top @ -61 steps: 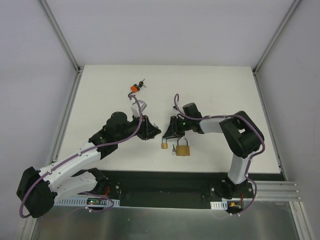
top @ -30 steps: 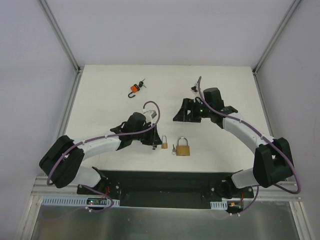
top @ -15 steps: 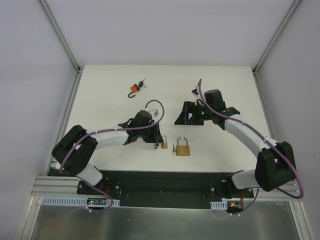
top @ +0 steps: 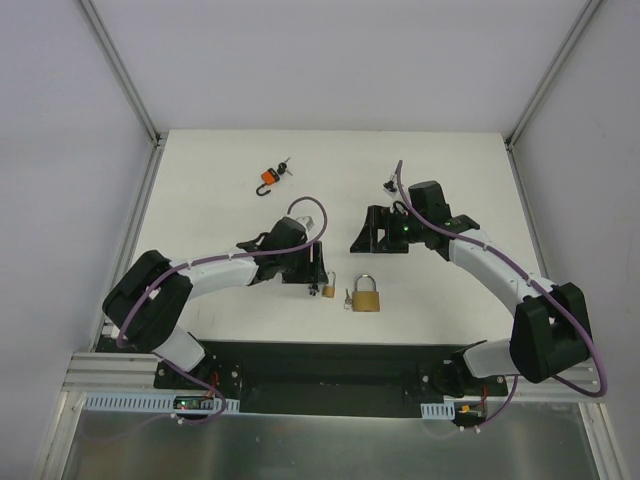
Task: Lock with the key
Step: Place the key at the center of the board, then adjust the lock at the center of the board.
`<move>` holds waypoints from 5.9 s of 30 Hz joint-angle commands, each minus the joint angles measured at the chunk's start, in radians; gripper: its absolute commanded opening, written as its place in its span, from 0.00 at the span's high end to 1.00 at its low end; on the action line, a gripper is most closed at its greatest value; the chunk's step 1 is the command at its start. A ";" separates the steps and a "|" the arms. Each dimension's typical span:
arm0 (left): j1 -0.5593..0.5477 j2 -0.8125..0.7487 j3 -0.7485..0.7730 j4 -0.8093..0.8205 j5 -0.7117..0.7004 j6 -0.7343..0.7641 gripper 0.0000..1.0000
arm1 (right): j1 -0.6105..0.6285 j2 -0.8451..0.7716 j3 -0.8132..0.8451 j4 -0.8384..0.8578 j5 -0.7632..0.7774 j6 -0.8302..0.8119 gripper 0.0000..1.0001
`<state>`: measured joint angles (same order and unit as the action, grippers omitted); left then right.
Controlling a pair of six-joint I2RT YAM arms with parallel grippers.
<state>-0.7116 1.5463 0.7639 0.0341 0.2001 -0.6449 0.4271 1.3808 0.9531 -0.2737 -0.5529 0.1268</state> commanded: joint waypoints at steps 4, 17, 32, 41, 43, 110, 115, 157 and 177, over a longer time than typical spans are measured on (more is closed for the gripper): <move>0.004 -0.138 -0.005 -0.030 -0.108 -0.002 0.31 | -0.005 -0.042 -0.001 -0.005 0.010 -0.012 0.11; 0.014 -0.242 -0.017 -0.030 -0.108 0.044 0.17 | -0.004 -0.060 0.007 -0.018 0.013 -0.012 0.00; 0.228 -0.593 -0.141 -0.109 -0.116 0.083 0.01 | -0.005 -0.149 0.087 -0.093 0.007 -0.004 0.04; 0.271 -0.772 -0.084 -0.255 -0.287 0.174 0.01 | -0.004 -0.218 0.125 -0.107 0.033 0.002 0.03; 0.271 -0.753 -0.063 -0.276 -0.298 0.192 0.01 | -0.004 -0.213 0.128 -0.107 0.031 0.004 0.03; 0.520 1.037 1.608 -0.714 -0.038 0.507 0.32 | -0.090 -0.058 0.150 -0.150 -0.016 -0.050 0.03; 0.520 1.017 1.525 -0.732 -0.004 0.487 0.43 | -0.091 -0.060 0.150 -0.151 -0.022 -0.050 0.04; 0.307 0.209 0.577 -0.364 0.045 0.510 0.27 | -0.093 -0.197 0.059 -0.151 -0.027 -0.027 0.03; 0.284 0.202 0.382 -0.295 -0.048 0.300 1.00 | -0.091 -0.169 0.059 -0.136 -0.042 -0.030 0.03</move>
<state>-0.4202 1.7180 1.1454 -0.2852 0.2237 -0.3027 0.3420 1.2148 1.0164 -0.4236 -0.5682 0.0952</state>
